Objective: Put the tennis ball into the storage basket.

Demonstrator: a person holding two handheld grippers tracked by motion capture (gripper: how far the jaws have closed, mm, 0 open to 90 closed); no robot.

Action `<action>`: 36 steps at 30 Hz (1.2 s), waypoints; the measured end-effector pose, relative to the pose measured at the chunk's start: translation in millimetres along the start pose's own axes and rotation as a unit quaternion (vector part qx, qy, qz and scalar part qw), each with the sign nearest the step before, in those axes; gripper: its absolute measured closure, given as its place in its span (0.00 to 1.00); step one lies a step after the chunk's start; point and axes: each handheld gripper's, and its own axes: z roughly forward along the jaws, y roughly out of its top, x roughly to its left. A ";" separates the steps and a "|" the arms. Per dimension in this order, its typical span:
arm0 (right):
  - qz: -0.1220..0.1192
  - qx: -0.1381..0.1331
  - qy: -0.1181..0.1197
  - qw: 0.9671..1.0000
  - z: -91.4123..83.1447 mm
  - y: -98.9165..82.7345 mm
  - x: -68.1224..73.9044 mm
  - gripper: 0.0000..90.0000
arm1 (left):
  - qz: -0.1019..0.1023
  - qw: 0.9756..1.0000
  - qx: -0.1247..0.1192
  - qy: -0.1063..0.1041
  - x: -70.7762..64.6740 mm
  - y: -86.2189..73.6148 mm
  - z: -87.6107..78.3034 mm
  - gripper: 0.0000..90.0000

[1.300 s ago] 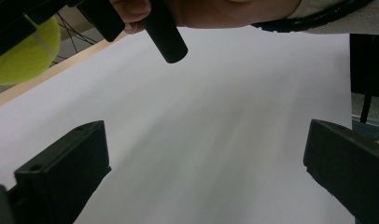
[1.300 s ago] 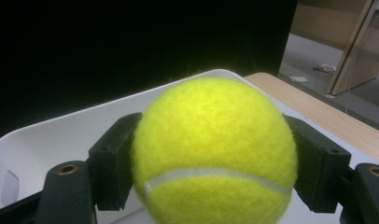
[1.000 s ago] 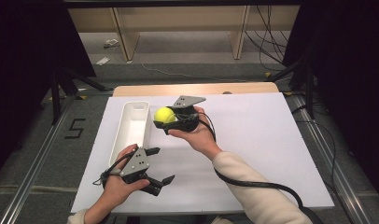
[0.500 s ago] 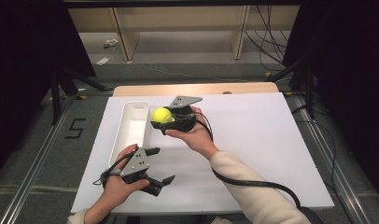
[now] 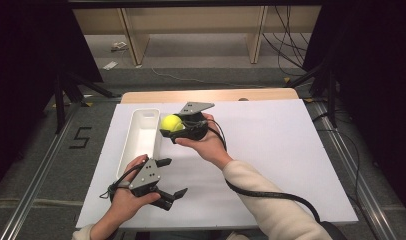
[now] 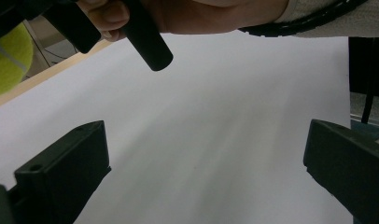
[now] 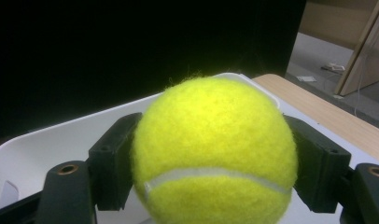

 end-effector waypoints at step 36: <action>-0.009 0.002 0.012 1.000 14.2 10.1 7.8 0.30 | 0.002 1.000 0.004 -0.003 -1.1 -0.3 1.5 0.00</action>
